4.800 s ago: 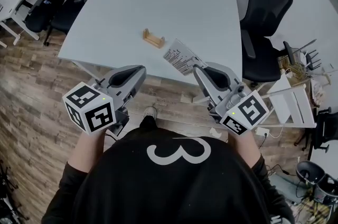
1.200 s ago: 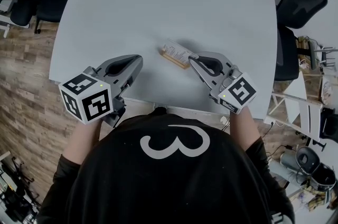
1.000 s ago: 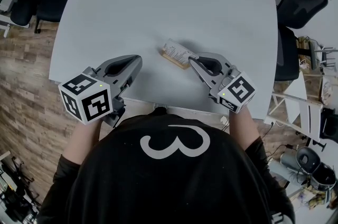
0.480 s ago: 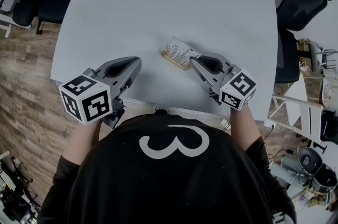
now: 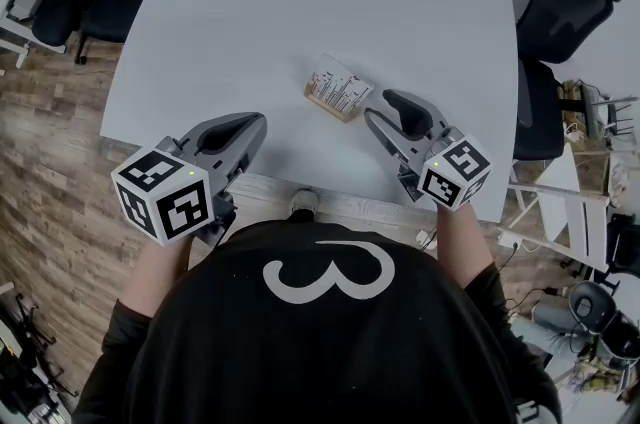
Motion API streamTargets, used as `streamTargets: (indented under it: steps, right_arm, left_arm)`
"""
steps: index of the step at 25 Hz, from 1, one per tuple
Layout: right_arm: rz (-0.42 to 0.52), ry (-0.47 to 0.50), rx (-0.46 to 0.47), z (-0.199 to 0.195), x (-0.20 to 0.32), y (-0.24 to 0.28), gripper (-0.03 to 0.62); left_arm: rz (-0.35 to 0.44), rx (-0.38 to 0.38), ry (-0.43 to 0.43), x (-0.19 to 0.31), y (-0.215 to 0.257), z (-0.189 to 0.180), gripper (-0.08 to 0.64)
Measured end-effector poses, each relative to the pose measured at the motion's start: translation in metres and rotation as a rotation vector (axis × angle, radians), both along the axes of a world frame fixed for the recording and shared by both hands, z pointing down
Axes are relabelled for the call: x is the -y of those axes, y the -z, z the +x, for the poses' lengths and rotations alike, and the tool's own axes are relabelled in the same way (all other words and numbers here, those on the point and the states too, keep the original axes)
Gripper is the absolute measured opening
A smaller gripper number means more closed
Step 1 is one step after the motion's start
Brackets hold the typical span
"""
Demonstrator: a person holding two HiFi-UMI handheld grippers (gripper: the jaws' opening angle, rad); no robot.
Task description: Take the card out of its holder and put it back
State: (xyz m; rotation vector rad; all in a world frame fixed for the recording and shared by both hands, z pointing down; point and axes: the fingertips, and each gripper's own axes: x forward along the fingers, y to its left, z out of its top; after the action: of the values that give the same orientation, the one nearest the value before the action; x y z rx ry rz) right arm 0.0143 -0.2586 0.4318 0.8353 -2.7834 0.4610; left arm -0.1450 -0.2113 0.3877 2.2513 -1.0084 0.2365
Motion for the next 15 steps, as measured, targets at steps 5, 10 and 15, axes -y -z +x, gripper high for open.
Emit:
streamTargets:
  steps: [5, 10, 15]
  right_arm:
    - [0.035, -0.060, 0.077, 0.020, -0.028, 0.045, 0.181]
    - [-0.018, 0.047, 0.218, 0.018, -0.087, 0.092, 0.163]
    - [-0.008, 0.102, 0.247, 0.024, -0.144, 0.125, 0.069]
  left_arm:
    - [0.049, -0.034, -0.009, -0.029, 0.026, 0.018, 0.011]
    - [0.034, -0.194, -0.020, -0.067, 0.054, 0.048, 0.011]
    - [0.088, -0.224, -0.060, -0.104, 0.079, 0.079, 0.011]
